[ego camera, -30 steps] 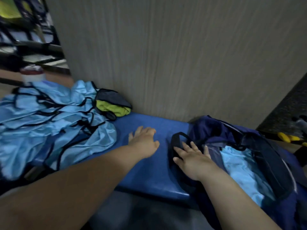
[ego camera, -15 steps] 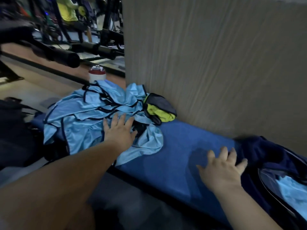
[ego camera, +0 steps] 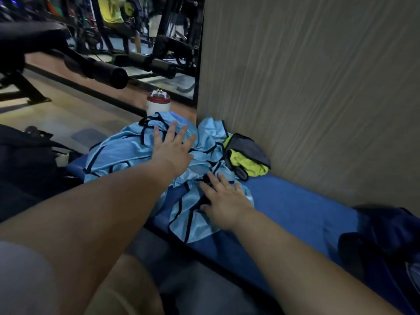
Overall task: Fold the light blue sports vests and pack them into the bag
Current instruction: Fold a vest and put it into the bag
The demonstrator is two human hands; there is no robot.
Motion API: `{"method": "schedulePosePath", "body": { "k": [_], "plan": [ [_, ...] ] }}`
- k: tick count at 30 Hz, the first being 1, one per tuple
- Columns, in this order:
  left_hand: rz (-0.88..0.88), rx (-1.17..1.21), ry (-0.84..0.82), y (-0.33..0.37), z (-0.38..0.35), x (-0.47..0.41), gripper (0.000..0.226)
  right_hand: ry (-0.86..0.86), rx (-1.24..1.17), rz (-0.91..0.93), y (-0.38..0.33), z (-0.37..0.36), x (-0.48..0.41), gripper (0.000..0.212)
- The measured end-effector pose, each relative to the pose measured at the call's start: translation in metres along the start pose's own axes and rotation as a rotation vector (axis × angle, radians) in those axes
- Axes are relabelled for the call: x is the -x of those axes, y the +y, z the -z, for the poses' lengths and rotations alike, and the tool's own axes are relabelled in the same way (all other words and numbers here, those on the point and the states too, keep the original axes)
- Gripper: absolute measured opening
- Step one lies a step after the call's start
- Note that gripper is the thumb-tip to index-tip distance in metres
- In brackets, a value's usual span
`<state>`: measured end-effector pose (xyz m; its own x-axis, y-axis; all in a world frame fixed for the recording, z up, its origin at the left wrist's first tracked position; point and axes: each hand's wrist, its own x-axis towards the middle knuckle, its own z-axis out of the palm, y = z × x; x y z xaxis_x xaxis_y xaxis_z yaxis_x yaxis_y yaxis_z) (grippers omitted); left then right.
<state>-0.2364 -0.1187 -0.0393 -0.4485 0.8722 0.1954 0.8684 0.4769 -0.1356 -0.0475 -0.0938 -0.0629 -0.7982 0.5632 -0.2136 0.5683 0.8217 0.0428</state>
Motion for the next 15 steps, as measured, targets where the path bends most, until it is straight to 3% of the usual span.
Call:
{"method": "schedulePosePath", "body": {
  "k": [5,7,11,15],
  "plan": [
    [-0.01,-0.029,-0.009,-0.012,-0.009,-0.024,0.059,-0.097,-0.002,-0.055,-0.01,-0.009,-0.017,0.064],
    [-0.018,-0.028,0.027,-0.012,-0.009,-0.028,0.048,-0.084,-0.029,-0.062,-0.01,-0.01,-0.019,0.062],
    [0.006,0.128,0.184,-0.005,-0.006,-0.03,0.025,0.225,-0.165,-0.095,-0.011,-0.005,-0.019,0.049],
    [0.145,0.508,0.293,0.014,0.0,-0.013,0.027,0.495,-0.605,-0.216,-0.012,0.005,-0.028,0.041]
  ]
}}
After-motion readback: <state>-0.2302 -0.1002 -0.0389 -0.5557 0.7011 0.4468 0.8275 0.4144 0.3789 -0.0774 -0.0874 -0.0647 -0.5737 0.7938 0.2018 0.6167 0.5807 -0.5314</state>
